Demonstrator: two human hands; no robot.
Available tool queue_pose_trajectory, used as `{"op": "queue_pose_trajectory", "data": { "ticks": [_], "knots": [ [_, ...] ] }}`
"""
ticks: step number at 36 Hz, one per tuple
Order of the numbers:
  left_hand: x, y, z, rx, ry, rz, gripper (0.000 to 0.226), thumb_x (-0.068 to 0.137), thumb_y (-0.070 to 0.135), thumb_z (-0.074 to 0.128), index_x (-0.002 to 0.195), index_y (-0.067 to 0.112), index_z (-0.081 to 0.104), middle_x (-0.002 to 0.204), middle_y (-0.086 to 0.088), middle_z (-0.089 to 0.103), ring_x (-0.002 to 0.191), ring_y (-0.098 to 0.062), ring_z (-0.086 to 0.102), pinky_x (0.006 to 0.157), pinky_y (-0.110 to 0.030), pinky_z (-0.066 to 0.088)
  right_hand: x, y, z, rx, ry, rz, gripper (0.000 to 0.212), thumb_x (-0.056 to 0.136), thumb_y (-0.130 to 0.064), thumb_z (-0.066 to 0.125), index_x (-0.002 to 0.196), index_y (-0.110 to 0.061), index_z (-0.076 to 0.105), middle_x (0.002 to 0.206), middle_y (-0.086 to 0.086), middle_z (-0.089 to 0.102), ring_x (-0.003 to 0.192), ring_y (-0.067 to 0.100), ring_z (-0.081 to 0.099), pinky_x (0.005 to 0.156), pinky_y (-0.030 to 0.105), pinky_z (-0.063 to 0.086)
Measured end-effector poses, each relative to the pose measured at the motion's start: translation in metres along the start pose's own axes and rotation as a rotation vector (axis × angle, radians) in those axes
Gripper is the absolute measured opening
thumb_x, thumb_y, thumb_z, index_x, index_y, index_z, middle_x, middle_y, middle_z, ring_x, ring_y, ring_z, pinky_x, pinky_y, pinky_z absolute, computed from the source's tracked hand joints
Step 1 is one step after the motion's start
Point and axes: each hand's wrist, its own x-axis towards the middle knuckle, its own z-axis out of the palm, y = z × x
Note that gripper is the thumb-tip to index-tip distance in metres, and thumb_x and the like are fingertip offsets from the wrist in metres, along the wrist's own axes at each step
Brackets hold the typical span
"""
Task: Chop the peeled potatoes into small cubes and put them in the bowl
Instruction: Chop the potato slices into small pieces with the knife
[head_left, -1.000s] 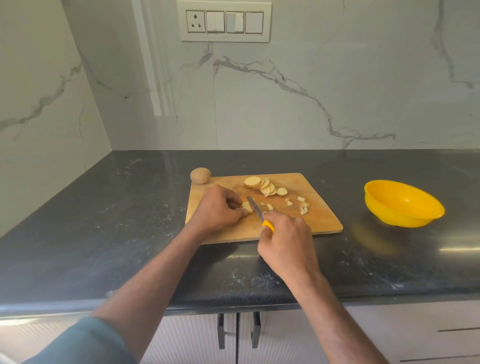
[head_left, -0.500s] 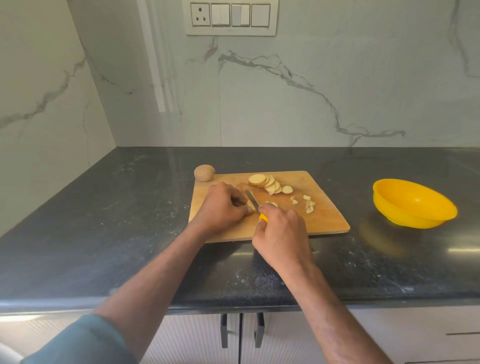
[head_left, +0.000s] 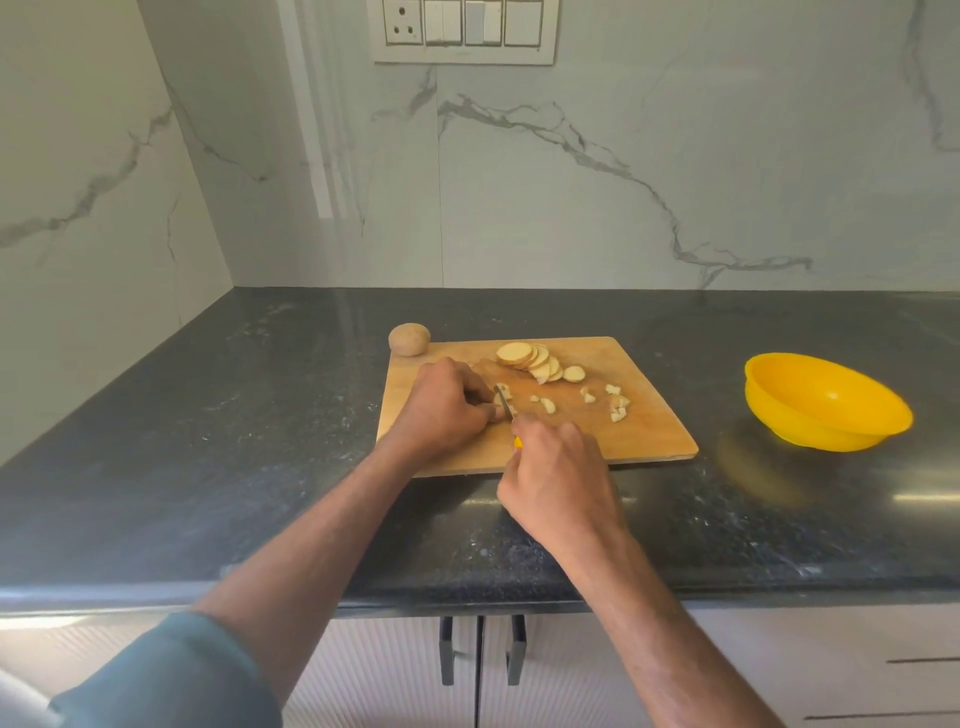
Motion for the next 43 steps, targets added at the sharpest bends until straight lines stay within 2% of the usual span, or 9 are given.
{"op": "queue_pose_trajectory", "data": {
  "ticks": [6,10,12,16,22,25,27,33,43],
  "knots": [
    [-0.002,0.002,-0.001,0.010,0.008,-0.003,0.007,0.083,0.017,0.083,0.085,0.010,0.081,0.085,0.001,0.075,0.081,-0.014,0.066,0.078,-0.037,0.057,-0.013,0.007,-0.012,0.002,-0.013,0.021,0.031,0.090,-0.010,0.054,0.118,-0.016,0.066,0.088,0.004,0.070,0.069,0.016,0.053,0.065,0.023,0.050],
    [-0.003,0.002,-0.002,-0.008,0.009,-0.018,0.012,0.082,0.020,0.085,0.091,0.012,0.081,0.088,0.002,0.074,0.080,-0.009,0.065,0.074,-0.026,0.056,-0.019,0.015,-0.022,0.007,0.025,0.026,0.037,0.091,-0.011,0.055,0.124,-0.022,0.068,0.093,0.000,0.075,0.067,0.009,0.048,0.054,0.005,0.028],
    [-0.002,0.000,-0.001,-0.025,0.010,-0.036,0.018,0.080,0.022,0.087,0.092,0.011,0.080,0.084,0.005,0.072,0.078,-0.005,0.064,0.071,-0.019,0.052,-0.022,0.020,-0.026,-0.002,0.044,0.047,0.035,0.091,-0.012,0.057,0.122,-0.021,0.070,0.093,0.001,0.076,0.068,0.013,0.054,0.056,0.008,0.035],
    [-0.002,-0.002,-0.003,-0.043,0.011,-0.066,0.023,0.074,0.024,0.091,0.089,0.011,0.080,0.077,0.008,0.069,0.071,-0.003,0.062,0.061,-0.010,0.044,-0.024,0.026,-0.028,0.039,0.070,0.115,0.034,0.086,-0.014,0.059,0.117,-0.022,0.073,0.095,0.000,0.076,0.085,0.024,0.065,0.072,0.031,0.053],
    [-0.001,-0.005,-0.005,-0.008,0.016,-0.039,0.016,0.077,0.019,0.086,0.091,0.011,0.082,0.082,0.003,0.074,0.075,-0.008,0.065,0.066,-0.017,0.052,-0.019,0.016,-0.023,0.100,0.114,0.101,0.031,0.085,-0.012,0.060,0.112,-0.020,0.074,0.091,0.000,0.076,0.078,0.022,0.067,0.062,0.025,0.046],
    [-0.001,-0.005,-0.005,-0.006,0.009,-0.029,0.014,0.078,0.016,0.085,0.090,0.010,0.082,0.084,0.000,0.075,0.075,-0.009,0.066,0.070,-0.025,0.056,-0.011,0.007,-0.016,0.087,0.118,0.094,0.031,0.084,-0.013,0.058,0.112,-0.021,0.072,0.093,0.002,0.076,0.079,0.026,0.068,0.067,0.031,0.052],
    [-0.001,-0.006,-0.005,-0.016,0.021,-0.031,0.012,0.078,0.015,0.085,0.088,0.010,0.082,0.082,0.000,0.076,0.072,-0.007,0.064,0.067,-0.019,0.052,-0.007,0.003,-0.011,0.075,0.120,0.090,0.032,0.084,-0.014,0.057,0.113,-0.020,0.070,0.095,0.004,0.076,0.083,0.028,0.069,0.070,0.037,0.055],
    [-0.001,-0.005,-0.005,-0.014,0.018,-0.033,0.009,0.079,0.017,0.084,0.087,0.011,0.083,0.081,0.002,0.076,0.073,-0.007,0.065,0.071,-0.026,0.055,0.000,0.001,-0.001,0.038,0.124,0.068,0.034,0.085,-0.015,0.057,0.116,-0.021,0.069,0.097,0.003,0.076,0.086,0.029,0.070,0.070,0.038,0.055],
    [0.000,-0.003,-0.003,0.005,-0.006,-0.048,0.006,0.083,0.015,0.082,0.086,0.010,0.081,0.080,0.002,0.075,0.074,-0.007,0.063,0.075,-0.031,0.057,-0.002,0.001,0.000,0.047,0.074,0.042,0.034,0.089,-0.012,0.054,0.121,-0.017,0.065,0.095,0.007,0.073,0.084,0.027,0.066,0.065,0.027,0.043]
  ]
}}
